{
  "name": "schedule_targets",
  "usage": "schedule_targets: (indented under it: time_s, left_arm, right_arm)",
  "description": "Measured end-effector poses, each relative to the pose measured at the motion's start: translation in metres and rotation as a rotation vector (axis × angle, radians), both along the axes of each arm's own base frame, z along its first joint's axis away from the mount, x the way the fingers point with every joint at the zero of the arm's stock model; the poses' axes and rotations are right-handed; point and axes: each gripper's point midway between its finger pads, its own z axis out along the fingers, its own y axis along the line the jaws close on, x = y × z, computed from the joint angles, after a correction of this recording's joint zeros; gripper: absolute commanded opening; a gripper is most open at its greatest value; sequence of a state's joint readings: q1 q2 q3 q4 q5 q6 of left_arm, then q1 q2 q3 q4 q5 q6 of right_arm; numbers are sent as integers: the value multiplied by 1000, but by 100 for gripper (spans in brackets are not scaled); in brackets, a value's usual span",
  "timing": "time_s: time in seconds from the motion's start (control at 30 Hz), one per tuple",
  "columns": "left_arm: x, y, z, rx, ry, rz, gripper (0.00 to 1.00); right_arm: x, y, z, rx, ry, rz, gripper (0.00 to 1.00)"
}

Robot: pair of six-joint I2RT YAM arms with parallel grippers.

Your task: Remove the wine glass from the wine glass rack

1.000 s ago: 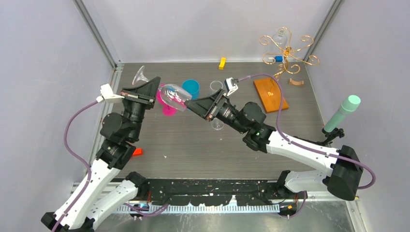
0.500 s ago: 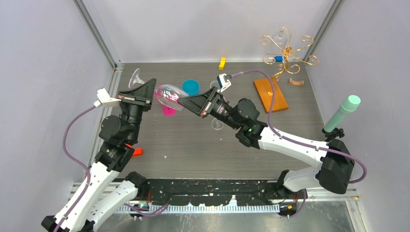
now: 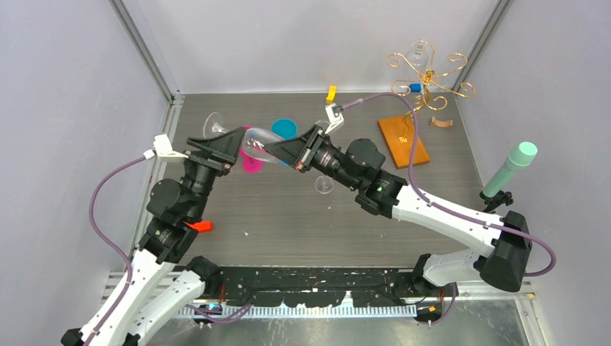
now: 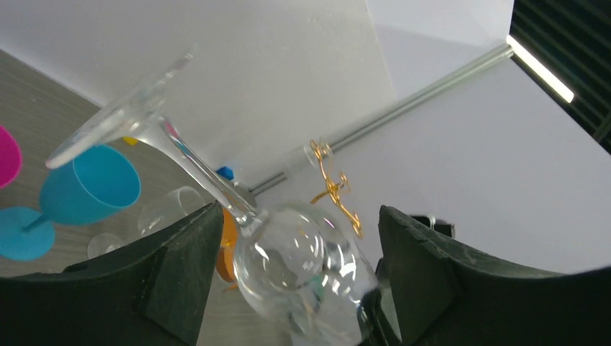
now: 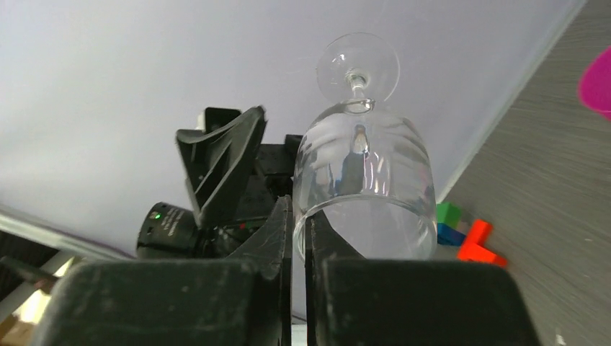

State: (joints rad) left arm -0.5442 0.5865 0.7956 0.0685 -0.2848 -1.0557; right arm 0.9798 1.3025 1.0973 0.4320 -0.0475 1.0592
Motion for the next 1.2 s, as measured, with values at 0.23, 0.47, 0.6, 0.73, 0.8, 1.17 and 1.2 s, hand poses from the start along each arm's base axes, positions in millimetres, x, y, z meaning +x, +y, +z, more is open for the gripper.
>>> schedule_targets:
  time_s: [0.23, 0.47, 0.6, 0.73, 0.8, 1.17, 1.2]
  left_arm:
    - [-23, -4, -13, 128, -11, -70, 93]
    - [-50, 15, -32, 275, -19, -50, 100]
    - [-53, 28, -50, 405, 21, 0, 100]
    - [-53, 40, -60, 509, 49, 48, 100]
    - [-53, 45, -61, 549, 54, 67, 100]
    - [-47, 49, -74, 651, 82, 87, 100]
    - [-47, 49, -74, 654, 84, 87, 100]
  right_arm:
    - [21, -10, -35, -266, 21, -126, 0]
    - [30, -18, -71, -611, 33, -143, 0]
    - [25, -25, -104, -842, 40, -121, 0]
    - [16, -27, -137, -1047, 45, -77, 0]
    - [15, -27, -154, -1136, 55, -54, 1]
    - [20, -33, -218, -1434, 105, 15, 0]
    - [21, -33, -221, -1447, 105, 20, 0]
